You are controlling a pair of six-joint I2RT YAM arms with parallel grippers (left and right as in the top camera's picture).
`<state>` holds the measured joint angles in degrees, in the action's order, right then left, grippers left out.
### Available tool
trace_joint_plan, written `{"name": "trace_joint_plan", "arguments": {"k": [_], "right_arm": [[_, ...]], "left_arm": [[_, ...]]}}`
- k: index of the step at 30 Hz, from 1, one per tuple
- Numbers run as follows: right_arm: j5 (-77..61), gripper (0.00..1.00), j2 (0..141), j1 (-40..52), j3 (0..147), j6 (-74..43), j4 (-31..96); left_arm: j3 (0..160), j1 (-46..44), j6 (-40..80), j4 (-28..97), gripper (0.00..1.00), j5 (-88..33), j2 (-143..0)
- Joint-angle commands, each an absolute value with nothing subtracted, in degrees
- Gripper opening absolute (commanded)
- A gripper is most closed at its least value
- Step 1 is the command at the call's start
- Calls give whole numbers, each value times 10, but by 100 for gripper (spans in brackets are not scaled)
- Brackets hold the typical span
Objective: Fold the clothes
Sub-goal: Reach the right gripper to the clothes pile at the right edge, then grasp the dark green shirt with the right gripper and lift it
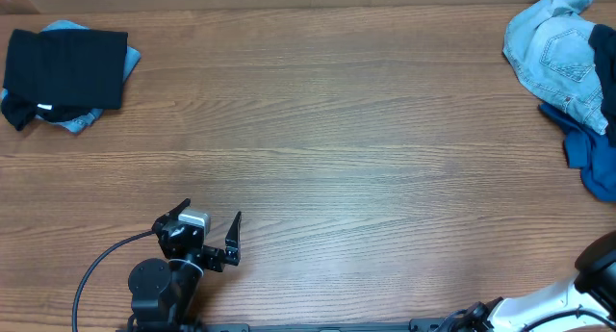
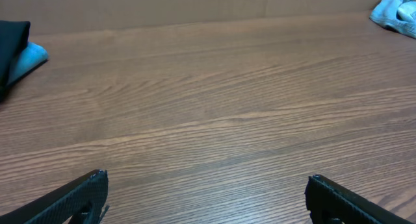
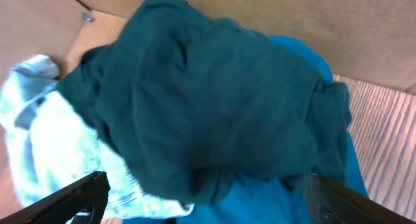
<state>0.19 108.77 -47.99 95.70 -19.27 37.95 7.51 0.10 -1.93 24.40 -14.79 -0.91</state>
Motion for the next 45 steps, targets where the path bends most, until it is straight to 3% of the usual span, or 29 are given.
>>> {"name": "trace_joint_plan", "arguments": {"k": [1,7,9,11,15,17,18,32,45], "right_arm": [[19,100,1137,-482,971,-194,370],[14,99,1188,-477,971,-196,360],[15,92,1196,-473,971,-196,358],[14,76,1196,-471,971,-196,356],[12,22,1186,-468,981,-199,358],[5,6,1173,-466,988,-202,363],[3,4,1165,-464,993,-202,365],[-87,4,931,-353,1087,-192,443],[-195,4,866,-118,1152,-147,594]], "left_arm": [[71,0,-26,244,100,-146,-3],[71,0,-26,244,100,-146,-3],[71,0,-26,244,100,-146,-3],[71,0,-26,244,100,-146,-3],[71,0,-26,244,100,-146,-3],[71,0,-26,244,100,-146,-3],[71,0,-26,244,100,-146,-3],[71,0,-26,244,100,-146,-3],[71,0,-26,244,100,-146,-3]]}}
